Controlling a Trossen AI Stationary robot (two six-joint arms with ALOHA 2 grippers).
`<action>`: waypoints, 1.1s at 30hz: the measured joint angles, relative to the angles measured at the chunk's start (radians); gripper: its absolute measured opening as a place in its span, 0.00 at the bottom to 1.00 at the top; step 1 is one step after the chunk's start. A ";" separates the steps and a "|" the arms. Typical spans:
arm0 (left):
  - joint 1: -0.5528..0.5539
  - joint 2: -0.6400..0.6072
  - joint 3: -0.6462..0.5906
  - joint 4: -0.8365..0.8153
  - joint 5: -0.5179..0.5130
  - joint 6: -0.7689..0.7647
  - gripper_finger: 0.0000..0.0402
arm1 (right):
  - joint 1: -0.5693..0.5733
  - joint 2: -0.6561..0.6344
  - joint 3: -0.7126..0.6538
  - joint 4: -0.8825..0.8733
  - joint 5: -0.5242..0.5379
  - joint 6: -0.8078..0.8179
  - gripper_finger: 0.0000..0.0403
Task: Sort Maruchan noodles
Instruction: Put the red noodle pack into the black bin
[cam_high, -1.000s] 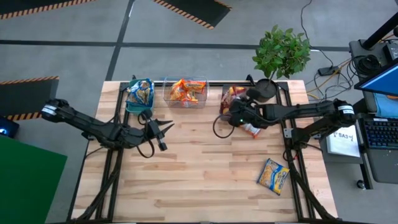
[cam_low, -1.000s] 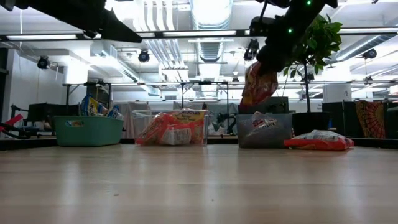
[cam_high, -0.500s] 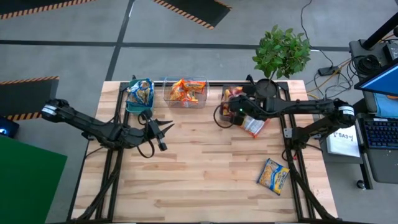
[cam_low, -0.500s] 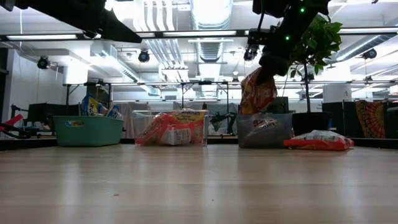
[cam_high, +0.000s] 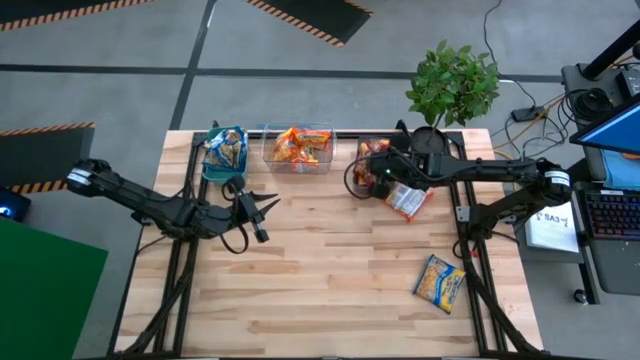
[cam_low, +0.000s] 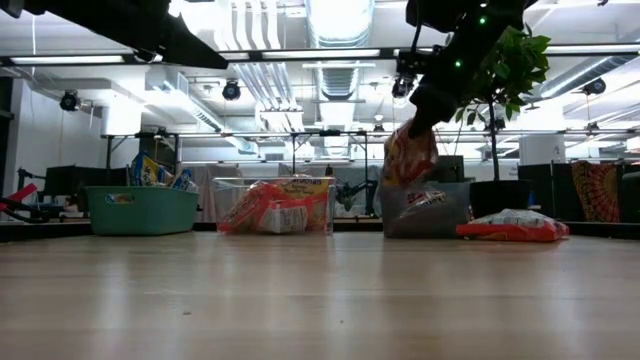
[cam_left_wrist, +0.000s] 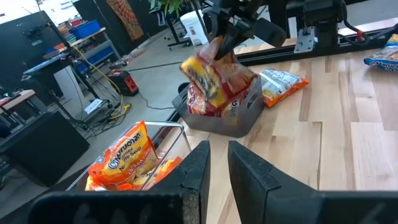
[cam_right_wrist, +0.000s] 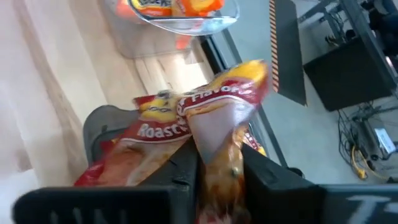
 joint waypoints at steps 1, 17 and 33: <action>0.000 0.000 0.000 0.000 0.000 0.000 0.10 | -0.002 0.000 -0.001 -0.001 0.002 0.011 0.18; -0.001 0.000 0.000 0.000 0.000 -0.001 0.10 | -0.004 0.000 -0.032 0.039 0.002 0.186 0.30; -0.001 0.000 0.000 0.000 0.000 -0.011 0.10 | -0.019 0.000 -0.337 0.458 0.003 0.408 0.02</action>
